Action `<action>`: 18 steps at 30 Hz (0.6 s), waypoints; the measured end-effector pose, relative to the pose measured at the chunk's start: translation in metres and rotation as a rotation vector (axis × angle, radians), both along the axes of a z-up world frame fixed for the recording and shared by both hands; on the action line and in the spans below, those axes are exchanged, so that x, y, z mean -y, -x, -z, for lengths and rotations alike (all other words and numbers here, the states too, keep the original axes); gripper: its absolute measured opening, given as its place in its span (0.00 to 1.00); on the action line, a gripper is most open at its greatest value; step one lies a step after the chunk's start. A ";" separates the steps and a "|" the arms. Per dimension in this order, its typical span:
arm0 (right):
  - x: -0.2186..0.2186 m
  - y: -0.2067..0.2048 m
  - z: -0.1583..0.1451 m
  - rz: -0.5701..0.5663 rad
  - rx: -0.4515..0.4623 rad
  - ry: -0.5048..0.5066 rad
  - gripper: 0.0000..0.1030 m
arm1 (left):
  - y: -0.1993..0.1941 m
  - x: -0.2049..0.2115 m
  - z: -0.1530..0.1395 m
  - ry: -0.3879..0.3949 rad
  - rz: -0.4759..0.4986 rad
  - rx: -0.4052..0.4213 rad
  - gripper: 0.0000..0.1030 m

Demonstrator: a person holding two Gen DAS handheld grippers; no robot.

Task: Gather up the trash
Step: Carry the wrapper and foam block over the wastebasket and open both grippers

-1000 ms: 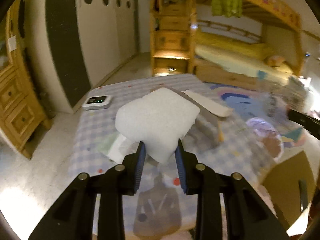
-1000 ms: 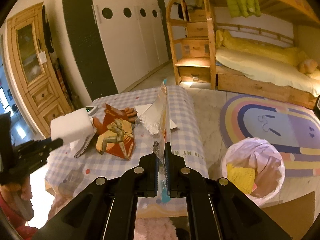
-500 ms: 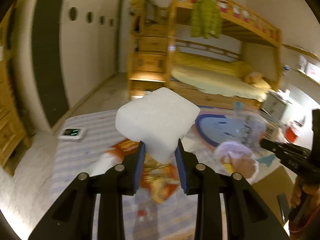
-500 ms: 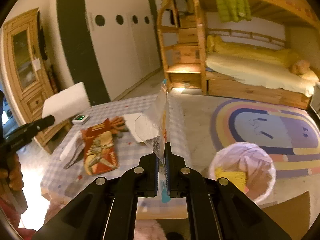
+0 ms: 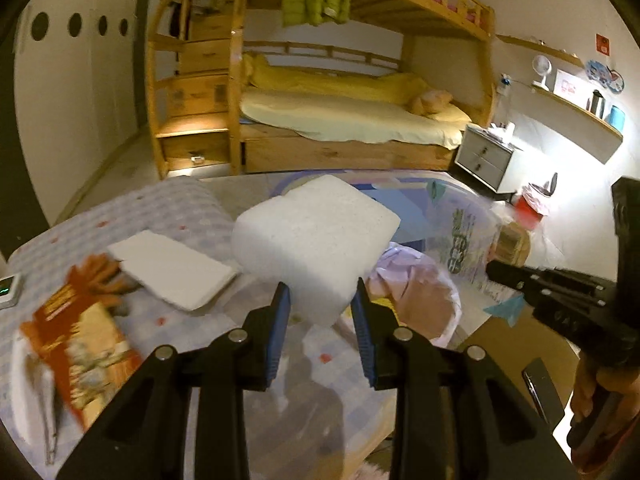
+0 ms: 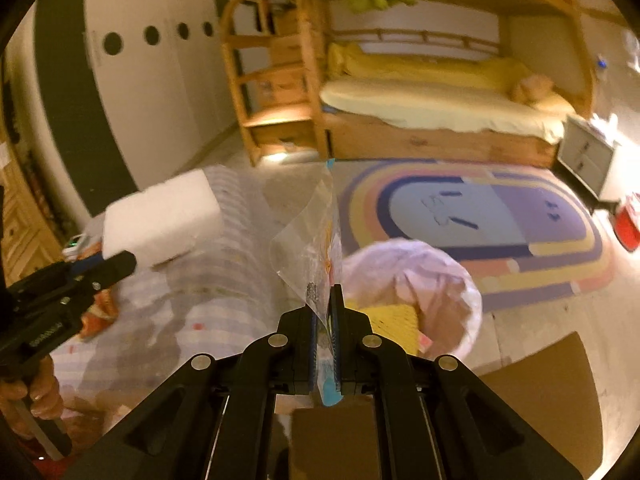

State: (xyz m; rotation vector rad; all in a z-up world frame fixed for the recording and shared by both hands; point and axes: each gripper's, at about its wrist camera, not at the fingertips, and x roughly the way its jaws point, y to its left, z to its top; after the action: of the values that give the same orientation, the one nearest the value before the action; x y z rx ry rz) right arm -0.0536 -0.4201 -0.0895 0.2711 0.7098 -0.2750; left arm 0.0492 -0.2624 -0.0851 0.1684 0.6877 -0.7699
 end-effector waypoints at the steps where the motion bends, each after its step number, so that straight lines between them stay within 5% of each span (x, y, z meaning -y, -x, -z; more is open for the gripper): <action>1: 0.004 -0.002 0.004 0.008 -0.008 -0.003 0.07 | -0.002 0.006 0.003 -0.003 0.006 -0.002 0.29; 9: 0.050 -0.025 0.047 0.092 -0.065 -0.011 0.09 | -0.015 0.037 0.013 -0.005 0.034 -0.030 0.30; 13: 0.067 -0.034 0.057 0.135 -0.073 -0.001 0.42 | -0.015 0.043 0.018 -0.011 0.041 -0.047 0.30; 18: 0.082 -0.022 0.049 0.162 -0.045 -0.013 0.42 | -0.013 0.052 0.023 -0.024 0.054 -0.055 0.30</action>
State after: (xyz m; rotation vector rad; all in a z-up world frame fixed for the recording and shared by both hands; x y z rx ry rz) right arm -0.0314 -0.5021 -0.1389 0.3362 0.7349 -0.4322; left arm 0.0624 -0.3144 -0.1080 0.1892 0.7473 -0.8204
